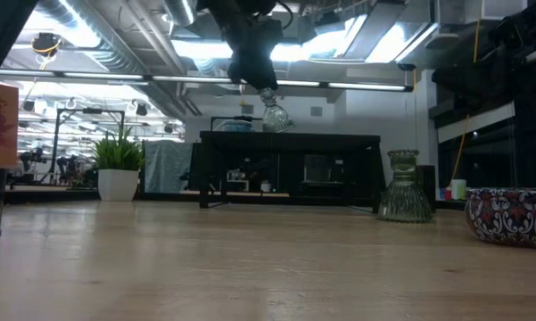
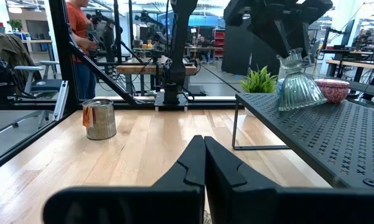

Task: Pick & Place candle stick holders
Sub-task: Put the top left green candle holder on the shelf

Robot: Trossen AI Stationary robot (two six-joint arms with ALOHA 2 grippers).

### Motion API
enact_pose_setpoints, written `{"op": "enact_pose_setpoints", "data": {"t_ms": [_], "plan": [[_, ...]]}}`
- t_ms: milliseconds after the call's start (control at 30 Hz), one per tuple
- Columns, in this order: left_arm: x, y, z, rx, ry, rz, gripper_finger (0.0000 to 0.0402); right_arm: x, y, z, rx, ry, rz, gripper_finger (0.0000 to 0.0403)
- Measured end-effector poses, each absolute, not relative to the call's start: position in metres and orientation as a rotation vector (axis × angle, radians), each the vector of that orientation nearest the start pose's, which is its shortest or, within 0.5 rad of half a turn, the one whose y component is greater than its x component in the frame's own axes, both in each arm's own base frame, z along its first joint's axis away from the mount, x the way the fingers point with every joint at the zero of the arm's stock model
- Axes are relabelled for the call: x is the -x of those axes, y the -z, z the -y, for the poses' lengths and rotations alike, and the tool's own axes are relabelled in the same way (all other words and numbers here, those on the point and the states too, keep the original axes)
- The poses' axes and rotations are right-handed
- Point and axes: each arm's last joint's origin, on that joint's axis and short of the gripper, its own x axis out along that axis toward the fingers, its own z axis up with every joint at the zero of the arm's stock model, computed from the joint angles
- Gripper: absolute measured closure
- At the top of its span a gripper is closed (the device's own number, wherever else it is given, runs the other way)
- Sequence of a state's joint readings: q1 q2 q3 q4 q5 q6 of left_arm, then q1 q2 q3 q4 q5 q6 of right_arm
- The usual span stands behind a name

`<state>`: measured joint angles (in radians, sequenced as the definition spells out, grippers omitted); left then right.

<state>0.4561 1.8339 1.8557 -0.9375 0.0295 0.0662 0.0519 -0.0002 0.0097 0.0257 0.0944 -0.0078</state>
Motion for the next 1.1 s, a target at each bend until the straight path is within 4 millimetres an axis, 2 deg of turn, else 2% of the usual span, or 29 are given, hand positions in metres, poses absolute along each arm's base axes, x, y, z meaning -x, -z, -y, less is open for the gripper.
{"op": "enact_pose_setpoints", "data": {"t_ms": [1100], "plan": [[-0.3525, -0.3474, -0.1692, 0.189, -0.326, -0.897, 0.022, -0.0969, -0.1692, -0.0023, 0.005, 0.043, 0.035, 0.0402]]}}
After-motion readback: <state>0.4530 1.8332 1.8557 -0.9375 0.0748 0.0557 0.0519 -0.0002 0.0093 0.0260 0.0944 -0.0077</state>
